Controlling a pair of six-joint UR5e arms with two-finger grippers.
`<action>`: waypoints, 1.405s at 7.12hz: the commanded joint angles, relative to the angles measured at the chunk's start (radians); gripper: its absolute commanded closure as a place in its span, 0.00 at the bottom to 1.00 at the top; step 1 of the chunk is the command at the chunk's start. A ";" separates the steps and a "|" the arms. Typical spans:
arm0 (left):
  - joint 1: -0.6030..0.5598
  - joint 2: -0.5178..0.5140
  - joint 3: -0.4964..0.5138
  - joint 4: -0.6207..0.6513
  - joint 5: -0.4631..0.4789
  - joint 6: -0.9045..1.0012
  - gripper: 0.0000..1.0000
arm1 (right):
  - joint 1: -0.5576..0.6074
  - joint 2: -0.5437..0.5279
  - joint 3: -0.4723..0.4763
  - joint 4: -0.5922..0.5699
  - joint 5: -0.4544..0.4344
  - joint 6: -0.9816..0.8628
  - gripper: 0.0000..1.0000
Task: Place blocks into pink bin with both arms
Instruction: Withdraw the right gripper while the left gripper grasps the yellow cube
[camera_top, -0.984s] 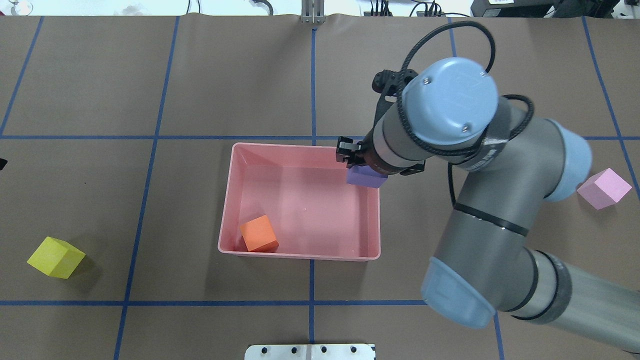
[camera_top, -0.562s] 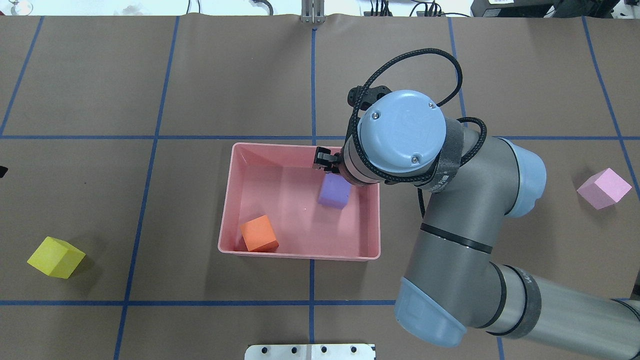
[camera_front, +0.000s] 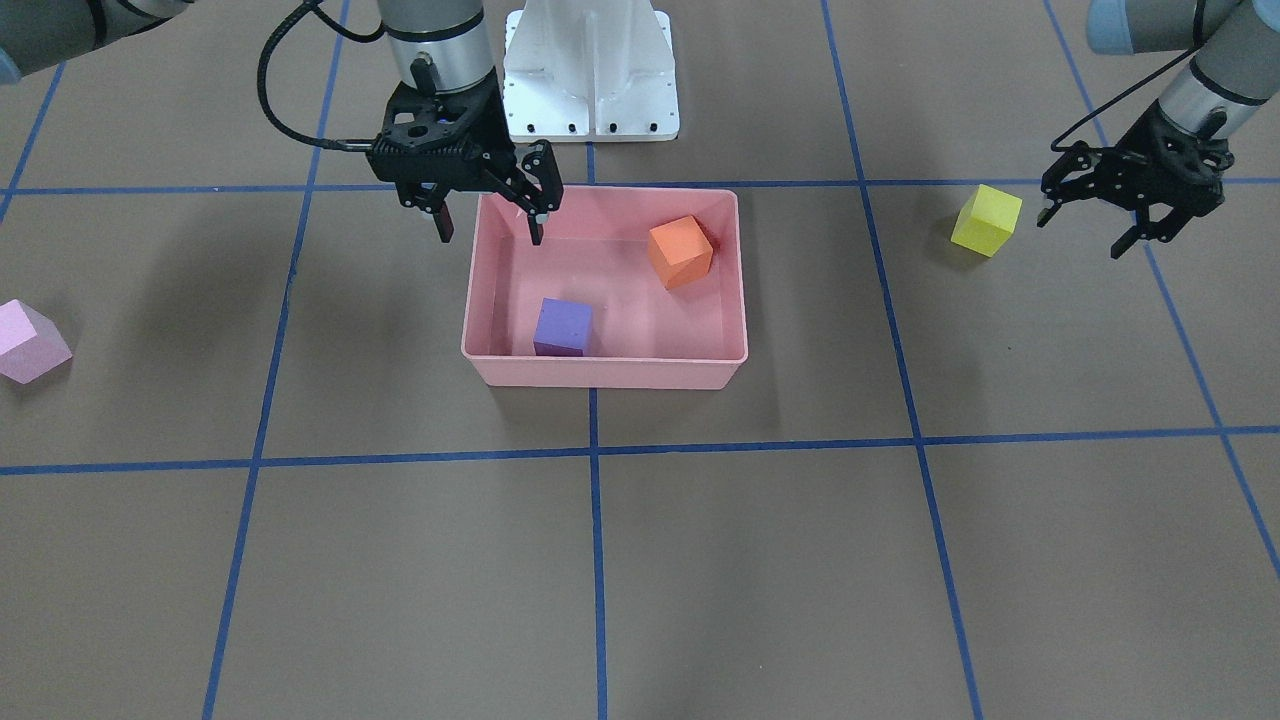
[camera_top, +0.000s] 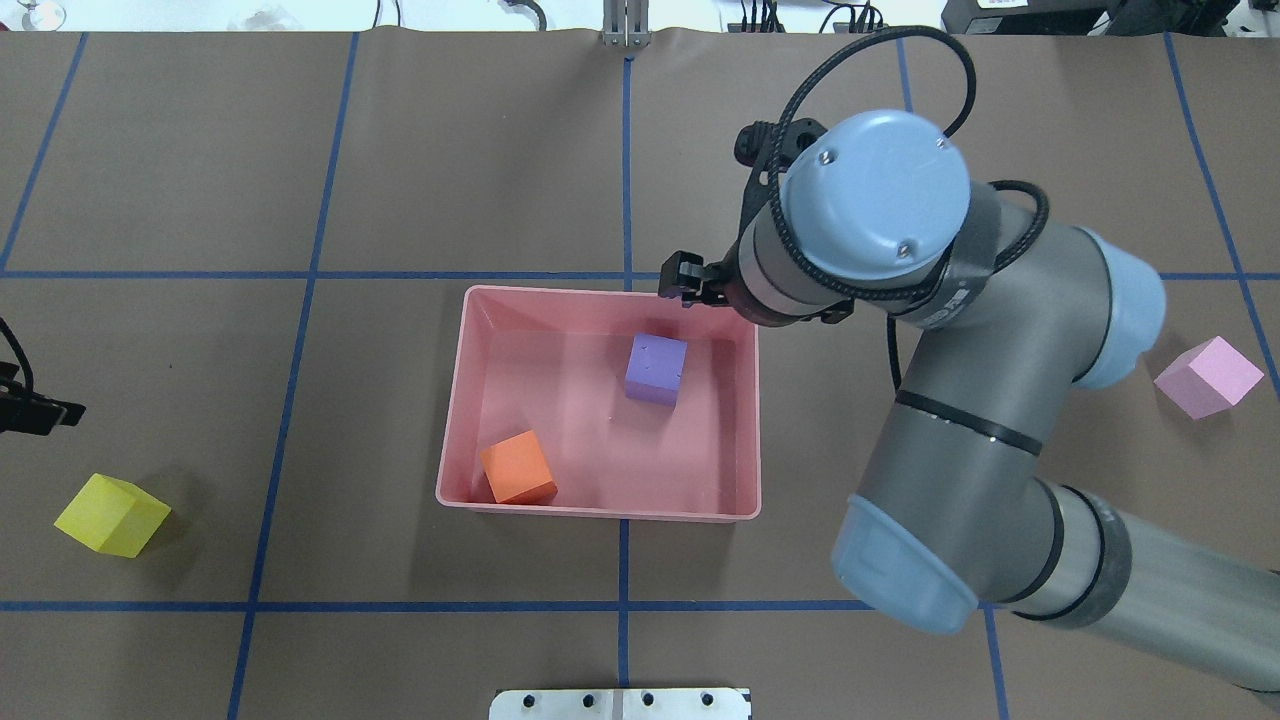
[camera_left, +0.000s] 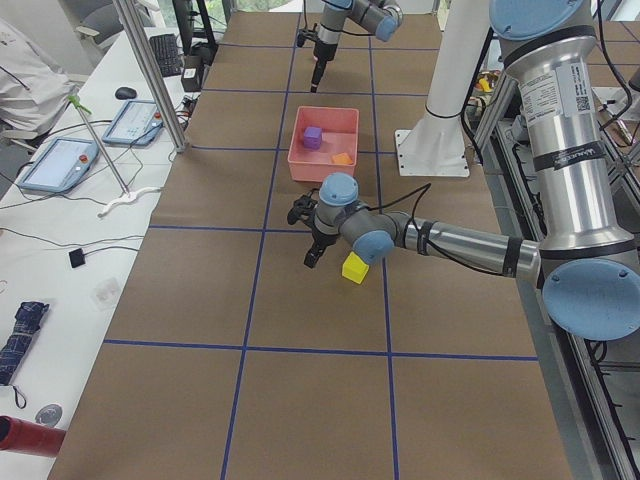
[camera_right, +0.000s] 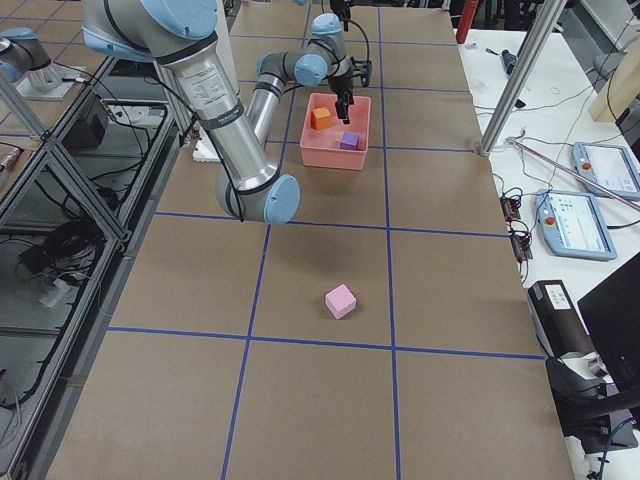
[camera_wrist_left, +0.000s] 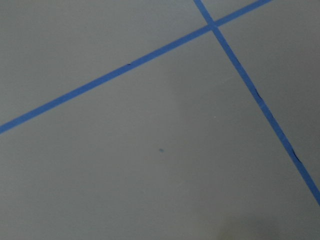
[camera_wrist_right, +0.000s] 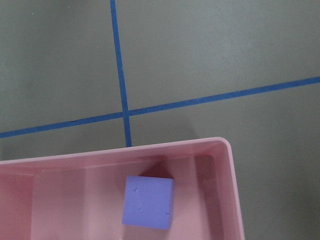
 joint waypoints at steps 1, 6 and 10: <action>0.133 0.050 -0.001 -0.069 0.121 -0.118 0.00 | 0.122 -0.069 0.035 0.002 0.111 -0.150 0.00; 0.274 0.127 -0.009 -0.154 0.195 -0.199 0.00 | 0.304 -0.178 0.044 0.008 0.271 -0.429 0.00; 0.380 0.127 -0.003 -0.155 0.258 -0.272 0.00 | 0.371 -0.241 0.041 0.011 0.318 -0.545 0.00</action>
